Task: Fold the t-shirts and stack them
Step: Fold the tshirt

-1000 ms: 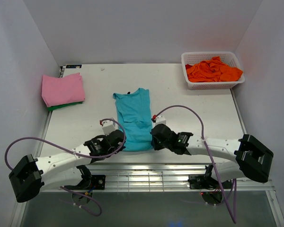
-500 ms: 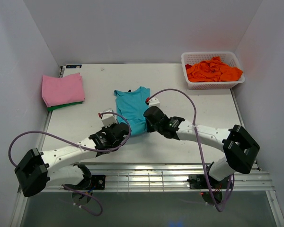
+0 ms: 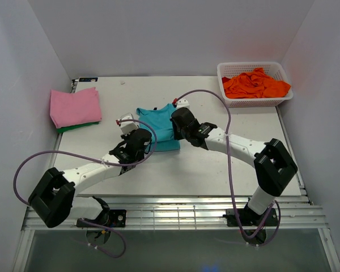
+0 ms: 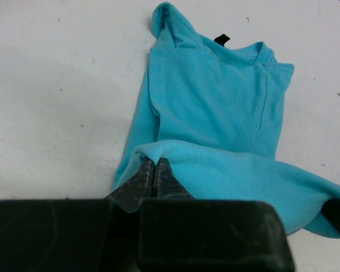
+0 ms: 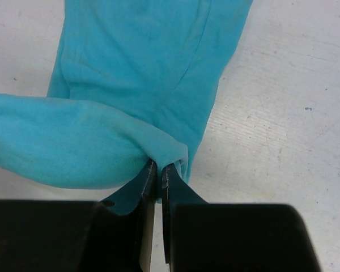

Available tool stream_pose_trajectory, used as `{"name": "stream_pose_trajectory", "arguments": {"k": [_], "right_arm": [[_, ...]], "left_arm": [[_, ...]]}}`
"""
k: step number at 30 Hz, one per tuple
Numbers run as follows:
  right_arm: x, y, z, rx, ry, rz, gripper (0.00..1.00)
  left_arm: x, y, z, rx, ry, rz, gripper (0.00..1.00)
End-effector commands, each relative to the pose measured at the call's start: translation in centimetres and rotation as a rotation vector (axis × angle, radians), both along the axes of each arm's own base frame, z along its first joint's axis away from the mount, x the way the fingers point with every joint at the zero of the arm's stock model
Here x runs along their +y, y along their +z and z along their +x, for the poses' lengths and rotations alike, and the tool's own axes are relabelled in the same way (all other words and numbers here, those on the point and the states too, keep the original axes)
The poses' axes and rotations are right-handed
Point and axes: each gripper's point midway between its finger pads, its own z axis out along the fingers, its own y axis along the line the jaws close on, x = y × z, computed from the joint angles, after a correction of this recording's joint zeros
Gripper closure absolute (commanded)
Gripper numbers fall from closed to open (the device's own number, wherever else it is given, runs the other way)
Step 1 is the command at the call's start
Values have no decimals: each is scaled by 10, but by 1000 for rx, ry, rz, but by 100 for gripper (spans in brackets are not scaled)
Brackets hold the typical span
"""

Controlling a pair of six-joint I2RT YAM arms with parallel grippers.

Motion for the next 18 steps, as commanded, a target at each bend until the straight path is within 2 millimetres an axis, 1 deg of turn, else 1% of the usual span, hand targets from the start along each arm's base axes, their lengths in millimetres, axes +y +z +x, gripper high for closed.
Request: {"name": "stream_pose_trajectory", "arguments": {"k": [1,4,5,6,9,11,12,13,14,15,16,18], "right_arm": [[7,25,25,-63,8,24,92],[5,21,36,-55,4,17,92],[5,25,42,-63,2,21,92],[4,25,44,-62,2,21,92],[5,27,56,-69,3,22,92],[6,22,63,-58,7,19,92],[8,25,67,-64,9,25,92],[7,19,70,-52,12,19,92],[8,19,73,-53,12,22,92],[10,21,76,-57,14,26,92],[9,14,80,-45,14,20,92],[13,16,86,-48,20,27,92]], "left_arm": [[-13,30,27,-92,-28,-25,100],[-11,32,39,-99,-27,-15,100],[-10,30,43,-94,-25,-6,100],[-11,30,46,-96,-28,-6,100],[-9,25,58,-81,-23,0,100],[-7,23,65,-79,-14,-3,100],[-8,17,68,-66,-21,3,100],[-8,16,71,-66,-21,2,100],[-5,15,75,-63,-14,3,100],[-7,12,78,-58,-23,2,100],[-6,10,81,-54,-21,3,100],[-6,9,88,-51,-22,-2,100]]}}
